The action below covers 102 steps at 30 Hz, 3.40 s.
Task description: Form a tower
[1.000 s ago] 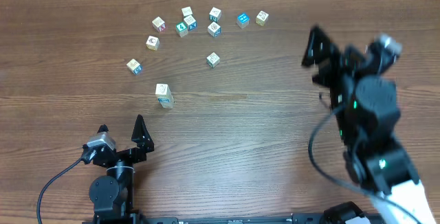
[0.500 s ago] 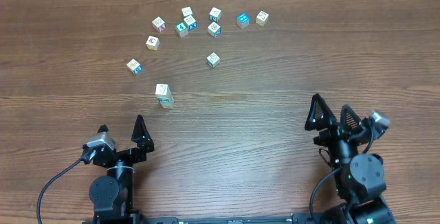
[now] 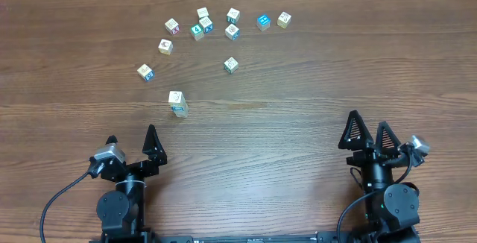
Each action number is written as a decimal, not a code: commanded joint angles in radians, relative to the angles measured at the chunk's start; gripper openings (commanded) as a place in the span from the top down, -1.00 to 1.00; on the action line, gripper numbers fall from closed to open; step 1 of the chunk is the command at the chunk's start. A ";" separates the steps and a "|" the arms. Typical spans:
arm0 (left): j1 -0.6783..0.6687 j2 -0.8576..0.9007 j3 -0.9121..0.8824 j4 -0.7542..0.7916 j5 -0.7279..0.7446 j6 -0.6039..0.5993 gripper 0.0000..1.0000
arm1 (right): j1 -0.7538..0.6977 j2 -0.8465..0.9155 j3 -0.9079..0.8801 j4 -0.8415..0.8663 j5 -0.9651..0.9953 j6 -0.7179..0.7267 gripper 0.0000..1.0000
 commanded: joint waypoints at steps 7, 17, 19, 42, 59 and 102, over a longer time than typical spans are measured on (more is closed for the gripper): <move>0.006 -0.009 -0.003 0.002 0.005 -0.006 -0.99 | -0.004 -0.096 -0.087 0.012 0.006 -0.002 -1.00; 0.006 -0.009 -0.003 0.002 0.005 -0.006 -0.98 | -0.006 -0.116 -0.153 0.064 0.006 -0.002 -1.00; 0.006 -0.009 -0.003 0.002 0.005 -0.006 -0.99 | -0.006 -0.116 -0.153 0.064 0.006 -0.002 -1.00; 0.006 -0.009 -0.003 0.002 0.005 -0.006 -0.99 | -0.127 -0.116 -0.153 0.063 0.006 -0.002 -1.00; 0.006 -0.009 -0.003 0.002 0.005 -0.006 -0.99 | -0.128 -0.115 -0.152 0.064 0.006 -0.002 -1.00; 0.006 -0.009 -0.003 0.002 0.005 -0.006 -1.00 | -0.127 -0.115 -0.152 0.044 -0.246 -0.552 -1.00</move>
